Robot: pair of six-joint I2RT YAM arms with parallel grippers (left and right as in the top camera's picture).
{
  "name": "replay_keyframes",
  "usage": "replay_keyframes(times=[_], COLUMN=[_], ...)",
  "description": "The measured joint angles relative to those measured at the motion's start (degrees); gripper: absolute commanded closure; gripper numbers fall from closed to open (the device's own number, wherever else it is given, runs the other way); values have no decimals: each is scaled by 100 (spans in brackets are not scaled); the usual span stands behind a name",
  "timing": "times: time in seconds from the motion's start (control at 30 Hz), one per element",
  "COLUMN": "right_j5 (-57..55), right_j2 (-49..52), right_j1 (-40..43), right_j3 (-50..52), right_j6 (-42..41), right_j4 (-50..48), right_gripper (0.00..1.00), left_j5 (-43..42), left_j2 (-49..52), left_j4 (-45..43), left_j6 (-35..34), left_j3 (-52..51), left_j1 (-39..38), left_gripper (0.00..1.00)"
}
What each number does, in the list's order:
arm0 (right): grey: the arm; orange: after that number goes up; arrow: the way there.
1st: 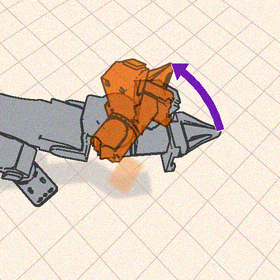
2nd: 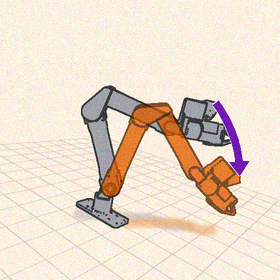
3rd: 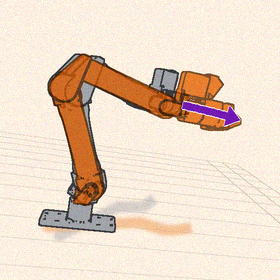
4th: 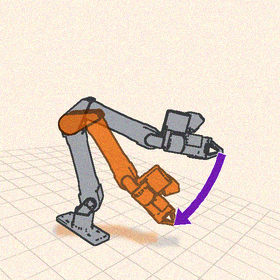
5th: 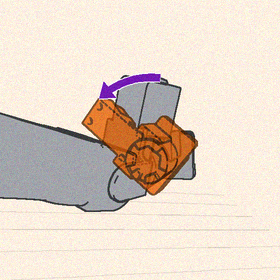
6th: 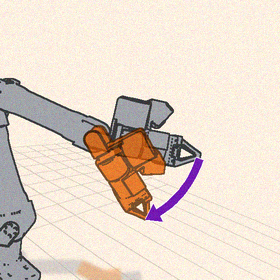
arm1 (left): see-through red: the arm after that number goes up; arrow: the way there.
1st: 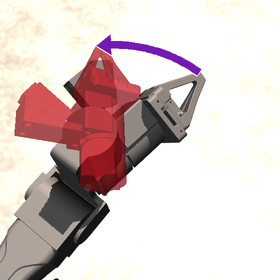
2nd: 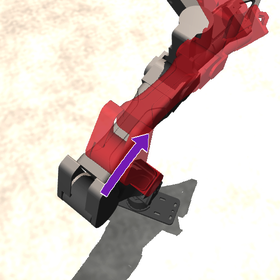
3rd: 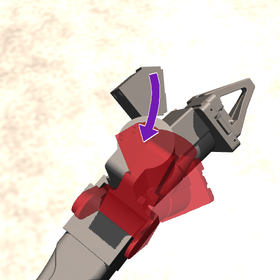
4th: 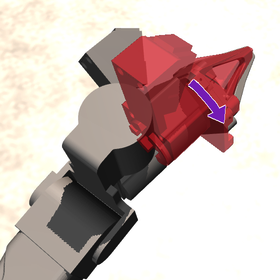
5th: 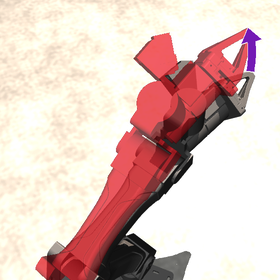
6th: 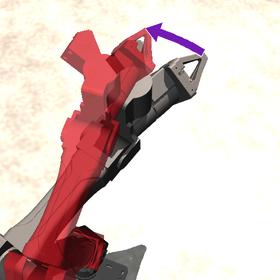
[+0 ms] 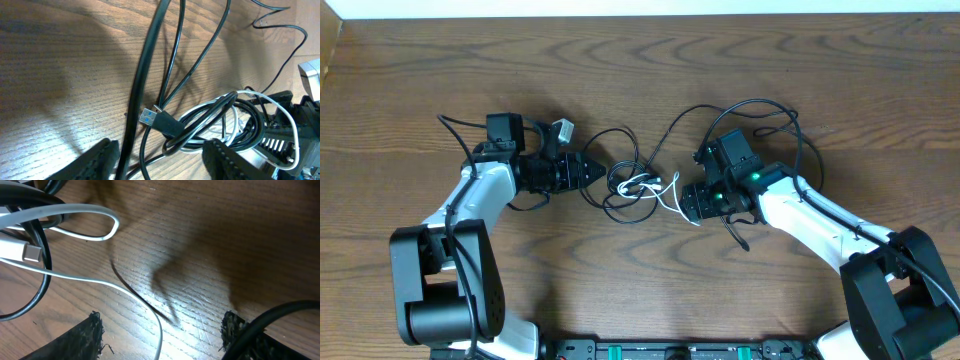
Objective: Untangle cables
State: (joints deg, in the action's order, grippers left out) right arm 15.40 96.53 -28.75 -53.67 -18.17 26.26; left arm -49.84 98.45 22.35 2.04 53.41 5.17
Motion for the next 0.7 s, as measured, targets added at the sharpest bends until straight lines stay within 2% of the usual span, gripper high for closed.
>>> replay_keyframes(times=[0.1,0.3,0.5,0.7], right_j5=[0,0,0,-2], right_j2=[0,0,0,0], right_j1=[0,0,0,0], right_j3=[0,0,0,0], right_j6=[0,0,2,4], right_j4=[2,7,13,13], right_gripper=[26,26,26,25], left_j5=[247,1040,1235,1255], left_j2=[0,-37,-813,-1325], left_j4=[-2,173,503,570], left_j6=[-11,-682,-717,-164], left_j3=[0,0,0,0], left_j1=[11,295,501,197], left_gripper=[6,7,9,27])
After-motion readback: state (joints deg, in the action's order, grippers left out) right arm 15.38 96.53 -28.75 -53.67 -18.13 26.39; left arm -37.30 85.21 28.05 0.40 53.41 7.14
